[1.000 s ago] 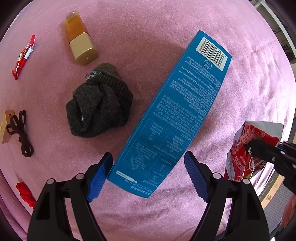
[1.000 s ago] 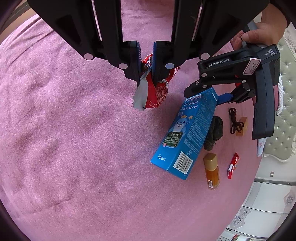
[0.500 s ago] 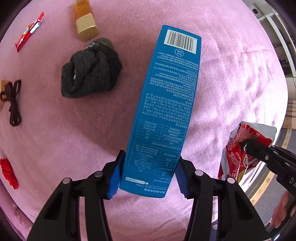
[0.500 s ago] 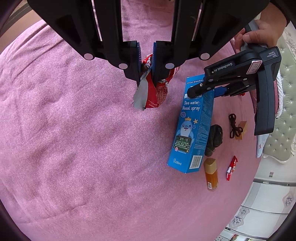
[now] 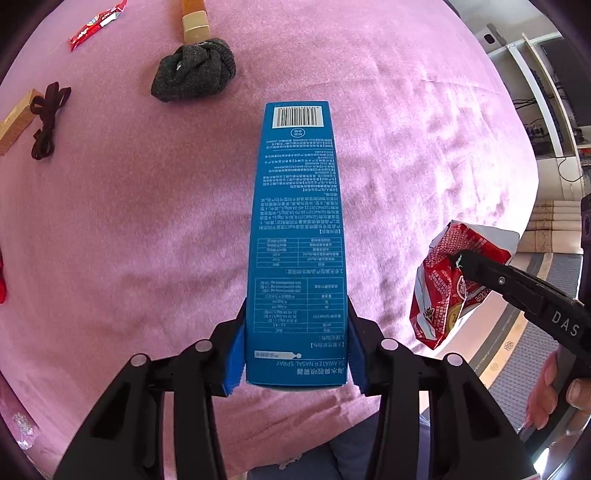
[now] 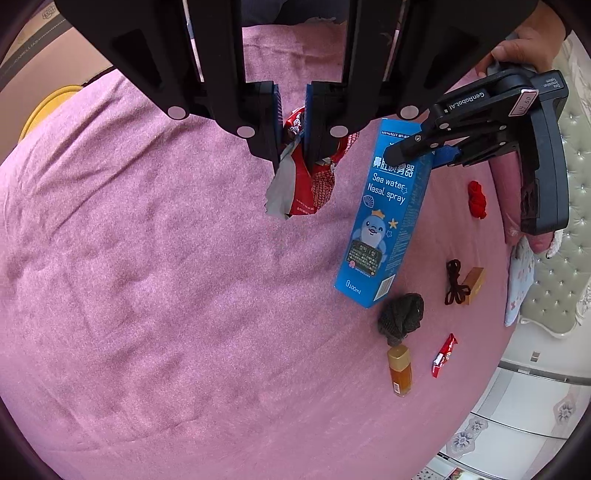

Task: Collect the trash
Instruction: 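Grasp the blue nasal spray box with the left tool and lift it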

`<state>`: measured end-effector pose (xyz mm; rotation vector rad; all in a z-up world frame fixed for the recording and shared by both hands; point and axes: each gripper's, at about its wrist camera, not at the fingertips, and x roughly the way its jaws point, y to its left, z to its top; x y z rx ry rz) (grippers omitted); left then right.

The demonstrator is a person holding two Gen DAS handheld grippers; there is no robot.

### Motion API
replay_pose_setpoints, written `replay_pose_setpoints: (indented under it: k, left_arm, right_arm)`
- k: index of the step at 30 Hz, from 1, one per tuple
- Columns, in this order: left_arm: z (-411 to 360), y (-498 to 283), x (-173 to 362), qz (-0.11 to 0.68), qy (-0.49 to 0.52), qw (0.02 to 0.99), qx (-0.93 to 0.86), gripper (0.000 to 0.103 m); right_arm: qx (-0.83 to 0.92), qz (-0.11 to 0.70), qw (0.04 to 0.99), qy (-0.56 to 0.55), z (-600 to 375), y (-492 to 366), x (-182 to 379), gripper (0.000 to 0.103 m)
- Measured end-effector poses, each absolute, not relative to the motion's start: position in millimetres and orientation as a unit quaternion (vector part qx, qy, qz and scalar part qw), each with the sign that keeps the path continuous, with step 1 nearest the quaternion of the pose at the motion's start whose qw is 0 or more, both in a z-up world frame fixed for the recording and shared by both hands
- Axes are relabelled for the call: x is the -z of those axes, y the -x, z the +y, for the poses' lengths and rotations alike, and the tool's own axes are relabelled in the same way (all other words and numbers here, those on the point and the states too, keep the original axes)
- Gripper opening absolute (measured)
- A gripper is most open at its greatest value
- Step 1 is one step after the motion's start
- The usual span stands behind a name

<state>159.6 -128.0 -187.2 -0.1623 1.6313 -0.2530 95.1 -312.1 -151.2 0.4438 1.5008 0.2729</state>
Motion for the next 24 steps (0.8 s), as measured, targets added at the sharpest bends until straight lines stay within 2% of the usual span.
replay_pose_setpoints:
  k: [15,24]
  left_arm:
    - [-121.0,-70.8,150.0,0.702,0.088,0.689,0.157,0.045]
    - [-198.1,-40.8,134.2,0.703,0.059,0.682,0.191,0.045]
  right_arm:
    - [-0.111,0.639,0.729,-0.219,-334.6,-14.7,116.1,0.009]
    - [-0.087,0.626,0.738,-0.238,-402.2,12.4,105.7,0.009]
